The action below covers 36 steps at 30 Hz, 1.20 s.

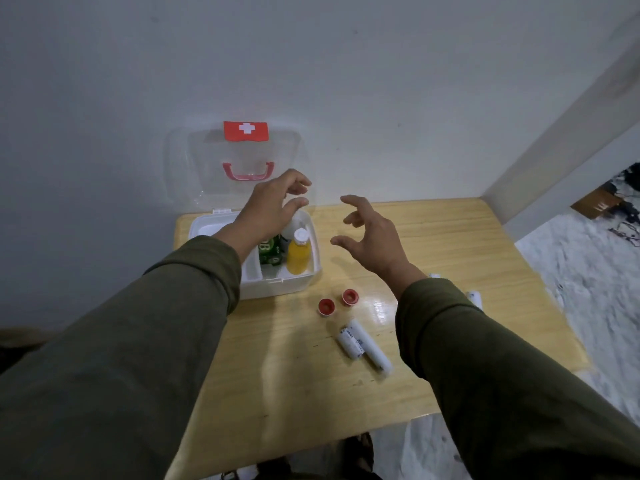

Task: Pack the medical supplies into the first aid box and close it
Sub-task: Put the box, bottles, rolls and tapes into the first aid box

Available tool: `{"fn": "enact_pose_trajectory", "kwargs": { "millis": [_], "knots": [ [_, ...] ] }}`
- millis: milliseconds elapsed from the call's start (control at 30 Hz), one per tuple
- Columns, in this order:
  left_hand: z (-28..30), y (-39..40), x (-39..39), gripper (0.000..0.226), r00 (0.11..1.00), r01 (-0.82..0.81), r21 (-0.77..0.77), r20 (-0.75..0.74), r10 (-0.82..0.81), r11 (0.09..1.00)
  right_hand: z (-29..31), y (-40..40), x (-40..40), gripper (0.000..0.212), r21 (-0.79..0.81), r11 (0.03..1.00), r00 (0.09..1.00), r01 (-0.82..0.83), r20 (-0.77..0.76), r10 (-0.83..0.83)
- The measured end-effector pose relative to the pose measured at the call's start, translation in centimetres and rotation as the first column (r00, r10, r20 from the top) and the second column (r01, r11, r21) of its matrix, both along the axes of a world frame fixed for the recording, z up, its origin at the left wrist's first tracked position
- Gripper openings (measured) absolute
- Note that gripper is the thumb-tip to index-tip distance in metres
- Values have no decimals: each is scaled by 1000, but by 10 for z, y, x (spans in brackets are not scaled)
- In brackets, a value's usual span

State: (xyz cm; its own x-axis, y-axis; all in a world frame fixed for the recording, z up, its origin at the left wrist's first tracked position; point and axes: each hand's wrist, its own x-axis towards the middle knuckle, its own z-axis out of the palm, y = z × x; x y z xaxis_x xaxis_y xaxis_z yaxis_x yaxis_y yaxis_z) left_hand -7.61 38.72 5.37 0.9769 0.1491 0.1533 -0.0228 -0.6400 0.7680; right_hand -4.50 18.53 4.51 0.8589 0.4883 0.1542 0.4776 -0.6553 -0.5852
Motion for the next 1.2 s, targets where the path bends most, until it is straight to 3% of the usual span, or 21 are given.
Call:
{"fn": "enact_pose_trajectory", "kwargs": {
  "millis": [133, 267, 600, 767, 967, 1200],
  "knots": [
    [10, -43, 14, 25, 996, 73, 1, 56, -73, 997, 5, -50, 6, 64, -1, 994, 994, 106, -11, -106],
    [3, -103, 23, 27, 991, 132, -42, 20, -131, 990, 2, -114, 9, 60, -70, 983, 985, 170, -30, -172],
    [-67, -243, 30, 55, 944, 154, -56, -285, -164, 986, -31, -252, 13, 52, -192, 950, 943, 245, -180, -279],
    [-96, -279, 39, 62, 893, 130, 22, -437, -107, 991, -55, -276, 23, 48, -253, 941, 916, 223, -277, -292],
    [-108, -293, 43, 60, 893, 79, 77, -448, -36, 994, -73, -274, 33, 49, -240, 948, 886, 209, -364, -287],
    [-97, -299, 48, 46, 876, 1, -24, -482, -13, 1000, -69, -274, 42, 34, -210, 955, 868, 210, -410, -281]
  ]
}}
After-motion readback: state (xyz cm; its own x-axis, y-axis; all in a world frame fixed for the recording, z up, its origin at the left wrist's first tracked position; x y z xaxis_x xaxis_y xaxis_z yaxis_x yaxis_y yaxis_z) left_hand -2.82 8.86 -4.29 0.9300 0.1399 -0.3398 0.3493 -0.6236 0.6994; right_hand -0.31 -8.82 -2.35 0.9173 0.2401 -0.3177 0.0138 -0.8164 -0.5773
